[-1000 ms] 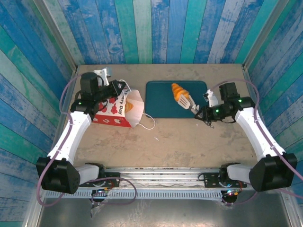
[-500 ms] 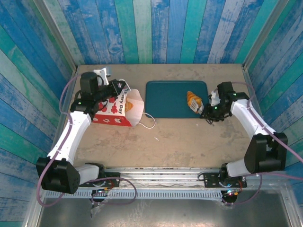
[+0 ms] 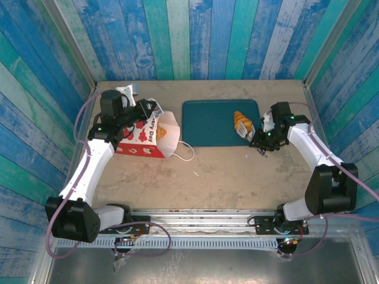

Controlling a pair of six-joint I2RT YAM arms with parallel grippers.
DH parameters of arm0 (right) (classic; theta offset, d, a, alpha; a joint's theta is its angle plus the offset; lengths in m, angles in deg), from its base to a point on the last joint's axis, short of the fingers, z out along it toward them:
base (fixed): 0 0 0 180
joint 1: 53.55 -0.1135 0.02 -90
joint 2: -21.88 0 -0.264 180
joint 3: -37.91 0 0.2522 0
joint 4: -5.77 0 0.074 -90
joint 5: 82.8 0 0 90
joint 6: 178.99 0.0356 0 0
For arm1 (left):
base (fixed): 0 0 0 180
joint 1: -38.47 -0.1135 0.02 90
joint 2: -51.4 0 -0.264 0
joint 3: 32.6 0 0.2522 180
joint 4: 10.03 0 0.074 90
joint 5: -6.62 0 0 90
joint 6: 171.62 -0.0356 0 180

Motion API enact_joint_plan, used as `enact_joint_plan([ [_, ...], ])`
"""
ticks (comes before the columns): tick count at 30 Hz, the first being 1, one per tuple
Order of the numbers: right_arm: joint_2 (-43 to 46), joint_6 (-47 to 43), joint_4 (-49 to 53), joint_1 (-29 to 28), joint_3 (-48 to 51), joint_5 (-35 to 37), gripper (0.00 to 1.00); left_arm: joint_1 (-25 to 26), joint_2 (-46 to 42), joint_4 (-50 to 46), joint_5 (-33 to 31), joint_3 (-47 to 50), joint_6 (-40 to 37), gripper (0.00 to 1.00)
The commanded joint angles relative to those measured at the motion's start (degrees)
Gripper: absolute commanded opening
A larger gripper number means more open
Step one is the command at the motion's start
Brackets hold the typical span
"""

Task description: Take the fake bread out of the paper bag

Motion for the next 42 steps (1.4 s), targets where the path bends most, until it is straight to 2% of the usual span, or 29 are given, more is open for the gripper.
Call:
enact_joint_plan([
  [1, -0.3, -0.36, -0.83, -0.06, -0.08, 1.14, 0.39, 0.29, -3.05, 1.81, -1.29, -0.23, -0.86, 0.0],
  [7, 0.07, -1.44, -0.23, -0.06, -1.19, 1.08, 0.46, 0.29, -3.8, 1.91, -2.35, -0.07, -1.02, 0.0],
  [31, 2.45, -9.85, 6.76, -2.18, -7.61, 5.78, 0.51, 0.27, -3.4, 1.74, -2.52, -0.51, -2.96, 0.0],
  [34, 1.63, -12.11, 7.87, -4.69, -8.99, 9.14, 0.53, 0.29, -3.36, 1.42, -2.46, -0.73, -3.25, 0.0],
  [42, -1.6, -12.21, 11.74, -11.09, -14.29, 25.1, 0.53, 0.27, -3.75, 0.91, -2.28, -0.42, -3.73, 0.0],
])
